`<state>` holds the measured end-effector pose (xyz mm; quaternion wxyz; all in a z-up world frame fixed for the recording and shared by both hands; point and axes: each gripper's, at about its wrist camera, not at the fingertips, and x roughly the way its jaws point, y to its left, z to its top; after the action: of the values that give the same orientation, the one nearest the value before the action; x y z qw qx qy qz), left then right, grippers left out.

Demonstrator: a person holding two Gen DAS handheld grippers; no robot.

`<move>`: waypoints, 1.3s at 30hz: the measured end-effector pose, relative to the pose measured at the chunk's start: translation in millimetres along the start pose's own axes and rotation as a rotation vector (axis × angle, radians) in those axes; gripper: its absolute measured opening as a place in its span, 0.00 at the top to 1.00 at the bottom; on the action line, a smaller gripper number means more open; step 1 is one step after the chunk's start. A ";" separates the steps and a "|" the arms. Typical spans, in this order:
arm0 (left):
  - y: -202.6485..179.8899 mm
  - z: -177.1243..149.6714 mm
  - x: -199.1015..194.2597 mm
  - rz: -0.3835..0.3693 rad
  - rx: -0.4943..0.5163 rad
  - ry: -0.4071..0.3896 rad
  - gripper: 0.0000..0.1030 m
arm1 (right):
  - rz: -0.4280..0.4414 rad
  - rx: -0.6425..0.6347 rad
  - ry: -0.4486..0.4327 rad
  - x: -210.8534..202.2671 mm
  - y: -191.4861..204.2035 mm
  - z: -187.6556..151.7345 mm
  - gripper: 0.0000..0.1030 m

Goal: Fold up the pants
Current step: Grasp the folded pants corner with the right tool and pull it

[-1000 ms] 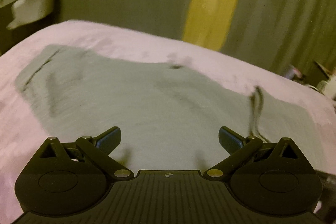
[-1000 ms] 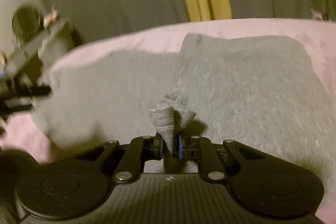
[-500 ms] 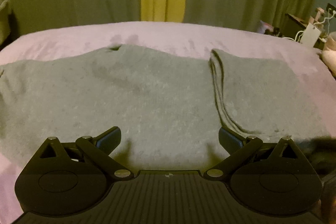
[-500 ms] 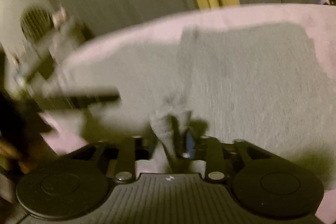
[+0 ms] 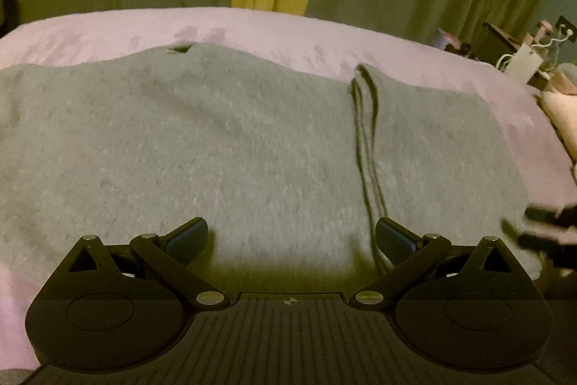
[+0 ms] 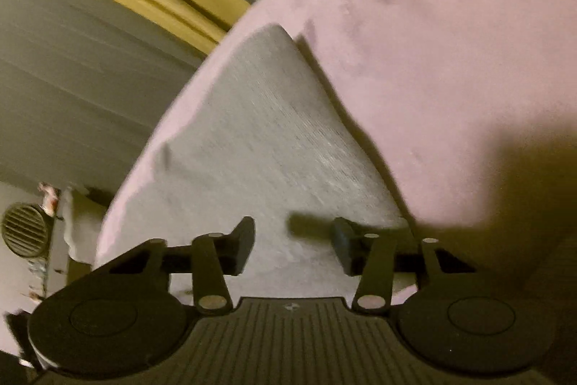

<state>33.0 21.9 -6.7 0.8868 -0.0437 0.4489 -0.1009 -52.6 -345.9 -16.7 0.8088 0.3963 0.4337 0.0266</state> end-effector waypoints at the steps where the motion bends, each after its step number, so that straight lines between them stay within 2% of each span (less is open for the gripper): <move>1: 0.2 0.2 -0.5 -0.015 -0.002 0.001 0.00 | 0.022 -0.028 -0.033 -4.5 4.6 -2.2 0.33; 3: -0.5 0.9 -0.9 -0.045 0.003 0.001 0.00 | 0.051 -0.064 -0.076 -13.0 11.0 -1.1 0.24; 5: -3.6 2.2 2.6 -0.052 0.020 0.012 0.00 | 0.064 -0.038 -0.055 -13.0 6.9 0.8 0.23; 7: -9.0 4.0 8.2 -0.052 0.036 0.036 0.00 | -0.063 -0.026 -0.009 -5.7 -0.7 4.4 0.25; 8: -12.4 4.8 11.4 -0.054 0.037 0.052 0.00 | -0.100 -0.042 0.002 -3.2 -3.8 3.4 0.26; 11: -22.3 11.6 22.8 -0.089 0.038 0.099 0.00 | -0.098 -0.051 -0.008 -3.6 -0.7 4.4 0.22; 15: -37.7 29.4 35.0 -0.108 0.043 0.085 0.00 | -0.121 -0.081 -0.060 -11.8 -4.9 1.9 0.19; 17: -44.8 39.5 46.5 -0.097 0.037 0.088 0.00 | -0.131 -0.084 -0.079 -13.0 -8.8 5.1 0.19; 20: -51.1 51.4 65.7 -0.071 0.046 0.097 0.00 | -0.244 -0.085 -0.069 -3.2 -13.7 8.4 0.19; 22: -56.4 56.1 77.8 -0.061 0.064 0.107 0.00 | -0.242 -0.077 -0.045 1.7 -16.3 6.3 0.19; 25: -62.9 60.1 94.6 -0.026 0.090 0.128 0.00 | -0.260 -0.131 -0.080 1.1 -8.0 7.2 0.19; 27: -66.3 60.7 97.2 -0.024 0.092 0.123 0.00 | -0.218 -0.177 -0.115 -1.2 2.5 12.4 0.19; 28: -67.1 60.6 96.5 -0.036 0.090 0.113 0.00 | -0.166 -0.187 -0.129 -4.8 9.0 16.5 0.19; 30: -67.3 60.0 96.1 -0.044 0.085 0.104 0.00 | -0.001 -0.164 -0.142 -4.1 17.3 28.6 0.20; 32: -68.2 60.6 94.9 -0.048 0.085 0.098 0.00 | 0.121 -0.132 -0.124 3.8 19.2 37.7 0.33; 33: -68.2 60.8 93.4 -0.055 0.090 0.090 0.00 | 0.133 -0.126 -0.103 13.2 17.6 41.6 0.60; 34: -68.2 61.3 91.5 -0.067 0.099 0.080 0.00 | 0.094 -0.137 -0.083 23.2 14.5 43.4 0.81; 35: -67.7 61.6 90.4 -0.078 0.105 0.071 0.00 | -0.008 -0.160 -0.058 36.0 9.4 43.4 0.85; 36: -66.2 61.8 89.4 -0.086 0.108 0.059 0.01 | -0.108 -0.181 -0.027 48.8 1.2 40.9 1.00; 37: -64.2 62.9 88.4 -0.092 0.105 0.049 0.02 | -0.083 -0.175 -0.043 49.0 -7.6 38.7 1.00; 39: -60.0 65.5 84.4 -0.114 0.080 0.023 0.10 | -0.023 -0.098 -0.048 38.1 -15.1 44.2 1.00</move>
<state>125.9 -56.0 -24.2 0.8754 -0.0324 0.4514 -0.1697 -1.5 -368.8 -39.0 0.8377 0.3517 0.4169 0.0288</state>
